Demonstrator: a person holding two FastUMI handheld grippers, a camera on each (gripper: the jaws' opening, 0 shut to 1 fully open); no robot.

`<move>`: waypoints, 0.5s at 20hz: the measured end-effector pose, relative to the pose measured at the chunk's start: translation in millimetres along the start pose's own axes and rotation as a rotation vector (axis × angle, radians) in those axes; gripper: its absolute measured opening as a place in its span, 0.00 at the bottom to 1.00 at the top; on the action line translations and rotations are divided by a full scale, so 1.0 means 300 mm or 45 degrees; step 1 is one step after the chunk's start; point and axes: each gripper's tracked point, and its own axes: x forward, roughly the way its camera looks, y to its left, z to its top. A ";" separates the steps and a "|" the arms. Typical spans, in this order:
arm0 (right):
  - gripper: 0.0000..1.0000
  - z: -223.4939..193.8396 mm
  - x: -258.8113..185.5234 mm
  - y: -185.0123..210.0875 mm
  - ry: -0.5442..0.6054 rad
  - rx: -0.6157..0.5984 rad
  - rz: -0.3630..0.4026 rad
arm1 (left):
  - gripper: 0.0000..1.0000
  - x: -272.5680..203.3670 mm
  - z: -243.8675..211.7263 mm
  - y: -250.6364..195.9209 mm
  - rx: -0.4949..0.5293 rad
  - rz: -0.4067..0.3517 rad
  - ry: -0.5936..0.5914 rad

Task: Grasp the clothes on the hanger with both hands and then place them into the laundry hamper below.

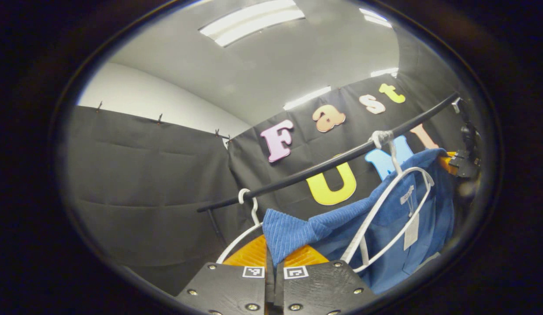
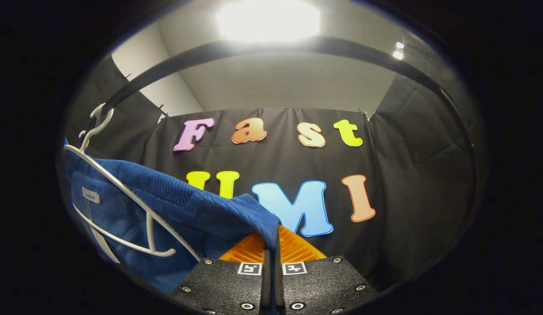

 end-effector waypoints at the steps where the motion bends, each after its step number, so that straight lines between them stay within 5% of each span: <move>1: 0.02 -0.014 0.009 0.001 0.020 0.000 0.003 | 0.01 0.007 -0.016 -0.003 -0.006 -0.014 0.015; 8: 0.03 -0.245 0.008 0.010 0.241 0.026 -0.002 | 0.06 0.079 -0.159 -0.099 0.014 -0.114 0.146; 10: 0.03 -0.295 -0.031 0.006 0.282 0.034 -0.001 | 0.01 0.067 -0.185 -0.105 0.005 -0.118 0.152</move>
